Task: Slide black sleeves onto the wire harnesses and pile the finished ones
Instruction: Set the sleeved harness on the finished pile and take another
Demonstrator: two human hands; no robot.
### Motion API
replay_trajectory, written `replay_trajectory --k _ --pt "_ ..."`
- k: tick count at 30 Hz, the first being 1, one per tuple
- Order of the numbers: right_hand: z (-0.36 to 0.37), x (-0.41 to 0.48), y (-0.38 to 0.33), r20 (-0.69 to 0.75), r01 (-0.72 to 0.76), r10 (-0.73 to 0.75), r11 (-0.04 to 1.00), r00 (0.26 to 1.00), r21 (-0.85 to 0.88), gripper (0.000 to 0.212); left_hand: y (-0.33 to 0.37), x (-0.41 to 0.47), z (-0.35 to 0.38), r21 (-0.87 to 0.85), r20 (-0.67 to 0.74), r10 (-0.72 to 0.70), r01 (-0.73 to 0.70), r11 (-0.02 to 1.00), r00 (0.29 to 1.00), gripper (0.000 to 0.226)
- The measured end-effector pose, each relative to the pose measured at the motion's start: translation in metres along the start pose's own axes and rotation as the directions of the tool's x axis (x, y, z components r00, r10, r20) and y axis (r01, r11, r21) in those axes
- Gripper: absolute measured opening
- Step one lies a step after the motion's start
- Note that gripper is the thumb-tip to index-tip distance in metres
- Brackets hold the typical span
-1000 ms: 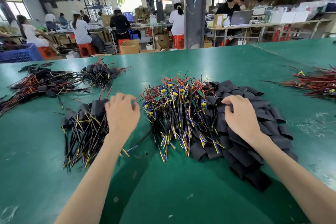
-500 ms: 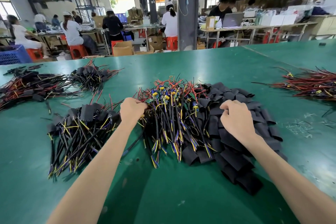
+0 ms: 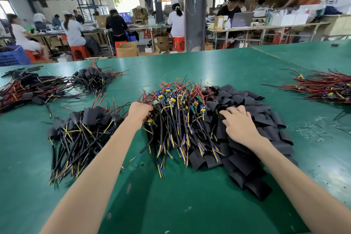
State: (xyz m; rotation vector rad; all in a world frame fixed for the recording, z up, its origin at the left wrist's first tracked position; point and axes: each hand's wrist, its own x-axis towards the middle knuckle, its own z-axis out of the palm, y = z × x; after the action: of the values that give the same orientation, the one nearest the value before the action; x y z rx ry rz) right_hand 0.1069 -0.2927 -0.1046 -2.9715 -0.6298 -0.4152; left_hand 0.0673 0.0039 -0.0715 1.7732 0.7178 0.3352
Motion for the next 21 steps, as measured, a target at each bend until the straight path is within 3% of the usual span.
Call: replay_trajectory --k 2,5,7,12,14,17,19,21 --pt "0.001 0.002 0.001 0.005 0.007 -0.007 1.000 1.000 -0.025 0.034 -0.002 -0.001 0.000 -0.026 -0.028 0.041 -0.042 0.999 0.999 0.006" --pt "0.001 0.003 0.001 -0.002 -0.011 0.011 0.999 1.000 -0.043 0.029 -0.004 -0.004 -0.002 0.001 -0.123 0.122 -0.123 0.992 0.985 0.016" --pt "0.000 0.003 0.000 0.007 -0.031 0.031 0.998 0.999 -0.058 0.031 -0.002 -0.005 -0.003 -0.007 -0.143 0.144 -0.147 0.989 0.979 0.011" --pt "-0.002 0.002 -0.004 0.000 -0.075 0.075 0.995 0.997 -0.066 0.038 0.003 -0.004 -0.001 -0.220 -0.060 0.028 -0.040 0.975 0.998 0.019" --pt "-0.002 0.001 -0.005 -0.003 -0.068 0.068 0.994 0.998 -0.081 0.038 0.001 -0.004 0.000 -0.090 -0.092 0.101 -0.109 0.990 0.991 0.024" --pt "-0.003 0.000 -0.006 -0.022 -0.059 0.058 0.995 0.998 -0.076 0.037 0.001 -0.014 0.000 0.337 -0.186 0.343 -0.268 0.902 0.921 0.027" --pt "-0.004 -0.001 -0.008 -0.038 -0.061 0.059 0.996 0.998 -0.061 0.036 0.004 -0.020 -0.001 0.407 -0.260 0.458 -0.333 0.850 0.850 0.024" --pt "-0.005 -0.001 -0.009 -0.054 -0.069 0.067 0.997 0.996 -0.036 0.036 0.010 -0.024 -0.001 0.363 -0.342 0.502 -0.381 0.850 0.794 0.017"
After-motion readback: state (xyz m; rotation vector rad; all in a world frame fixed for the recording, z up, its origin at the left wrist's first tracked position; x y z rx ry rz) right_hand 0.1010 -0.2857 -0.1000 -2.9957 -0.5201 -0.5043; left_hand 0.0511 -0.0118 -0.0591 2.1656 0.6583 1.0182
